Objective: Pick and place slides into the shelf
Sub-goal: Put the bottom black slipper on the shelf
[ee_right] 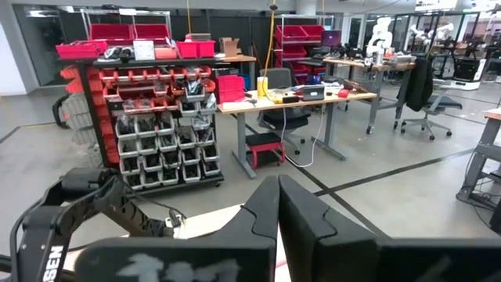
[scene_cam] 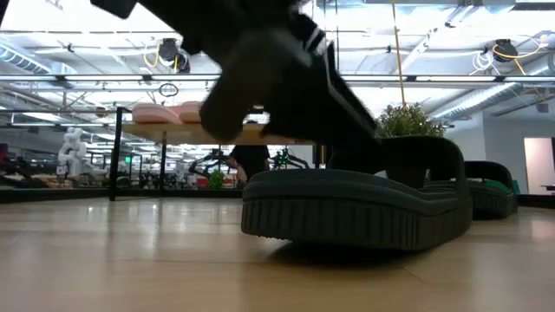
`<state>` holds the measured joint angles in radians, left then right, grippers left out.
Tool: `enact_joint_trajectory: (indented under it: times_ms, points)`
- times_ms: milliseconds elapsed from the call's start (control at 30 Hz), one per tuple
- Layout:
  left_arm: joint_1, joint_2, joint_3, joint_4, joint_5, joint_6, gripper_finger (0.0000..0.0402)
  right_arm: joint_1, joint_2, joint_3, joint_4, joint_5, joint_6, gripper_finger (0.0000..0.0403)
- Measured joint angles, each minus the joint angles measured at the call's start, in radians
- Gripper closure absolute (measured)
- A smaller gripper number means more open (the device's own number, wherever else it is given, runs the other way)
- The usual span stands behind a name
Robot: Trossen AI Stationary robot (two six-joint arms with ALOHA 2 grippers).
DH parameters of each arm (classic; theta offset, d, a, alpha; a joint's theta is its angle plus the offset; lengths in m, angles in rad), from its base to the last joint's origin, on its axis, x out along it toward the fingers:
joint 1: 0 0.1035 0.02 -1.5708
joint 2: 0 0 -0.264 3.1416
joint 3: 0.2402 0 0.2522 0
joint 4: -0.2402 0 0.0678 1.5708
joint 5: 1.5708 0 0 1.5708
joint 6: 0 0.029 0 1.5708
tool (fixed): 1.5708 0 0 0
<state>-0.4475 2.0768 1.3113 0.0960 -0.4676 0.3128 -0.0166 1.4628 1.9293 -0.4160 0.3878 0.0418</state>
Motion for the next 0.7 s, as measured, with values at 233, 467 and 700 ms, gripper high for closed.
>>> enact_joint_trajectory:
  times_ms: [233, 467, 700]
  points:
    - [0.034, 0.026, 0.002, 0.012, -0.034, -0.002, 0.0192, 0.000, 0.000, 0.000, 0.000, 0.000, -0.011, 0.0403]
    - [0.071, 0.051, 0.002, 0.008, -0.061, -0.011, 0.0201, 0.000, 0.000, 0.000, 0.000, 0.000, -0.027, 0.0403]
    - [0.083, 0.063, 0.002, 0.011, -0.086, -0.048, 0.0327, -0.001, 0.000, 0.000, 0.000, 0.000, -0.030, 0.0403]
